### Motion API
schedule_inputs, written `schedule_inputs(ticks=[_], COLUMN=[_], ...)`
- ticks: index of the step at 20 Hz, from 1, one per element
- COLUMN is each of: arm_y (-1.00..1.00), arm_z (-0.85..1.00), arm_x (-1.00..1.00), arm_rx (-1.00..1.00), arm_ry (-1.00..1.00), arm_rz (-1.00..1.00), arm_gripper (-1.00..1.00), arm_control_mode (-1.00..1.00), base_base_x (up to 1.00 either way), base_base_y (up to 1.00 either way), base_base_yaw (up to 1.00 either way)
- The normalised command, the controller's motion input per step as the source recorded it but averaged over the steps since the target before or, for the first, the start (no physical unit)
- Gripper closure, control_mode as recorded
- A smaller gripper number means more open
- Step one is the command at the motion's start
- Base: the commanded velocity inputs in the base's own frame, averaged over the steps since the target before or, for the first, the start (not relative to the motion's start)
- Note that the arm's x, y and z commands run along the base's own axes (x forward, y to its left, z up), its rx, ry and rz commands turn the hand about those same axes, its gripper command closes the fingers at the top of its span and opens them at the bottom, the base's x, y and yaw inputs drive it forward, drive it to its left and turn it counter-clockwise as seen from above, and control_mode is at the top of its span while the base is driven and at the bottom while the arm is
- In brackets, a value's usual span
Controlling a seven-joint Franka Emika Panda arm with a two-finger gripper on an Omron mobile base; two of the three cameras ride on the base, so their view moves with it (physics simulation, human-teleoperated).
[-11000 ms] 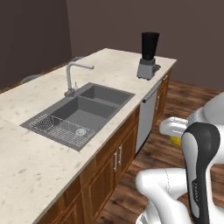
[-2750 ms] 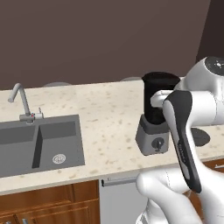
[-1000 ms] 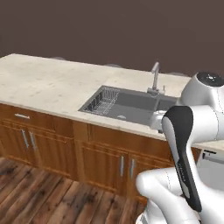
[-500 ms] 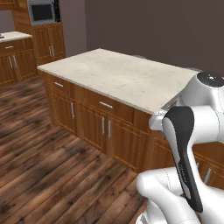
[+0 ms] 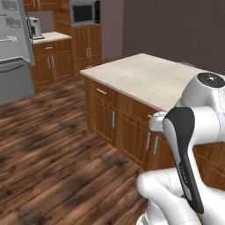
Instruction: Grab the lemons from the fridge, place them in the blender, close the lid, and turn on the blender to create a marinade.
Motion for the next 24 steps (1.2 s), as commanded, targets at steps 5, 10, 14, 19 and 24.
schedule_inputs(ticks=[5, 10, 14, 19, 24], arm_y=[0.00, 0.00, 0.00, 0.00, 0.00], arm_z=[0.00, 0.00, 0.00, 0.00, 0.00], arm_x=[0.00, 0.00, 0.00, 0.00, 0.00], arm_rx=[0.00, 0.00, 0.00, 0.00, 0.00], arm_ry=[0.00, 0.00, 0.00, 0.00, 0.00], arm_rz=[0.00, 0.00, 0.00, 0.00, 0.00], arm_gripper=[-1.00, -1.00, -1.00, -1.00, -1.00], arm_control_mode=[1.00, 1.00, 1.00, 1.00, 1.00], base_base_x=[1.00, 1.00, 1.00, 1.00, 1.00], base_base_y=[0.73, 0.69, 0.55, 0.39, 0.17], base_base_yaw=[0.20, 0.18, 0.18, 0.22, 0.26])
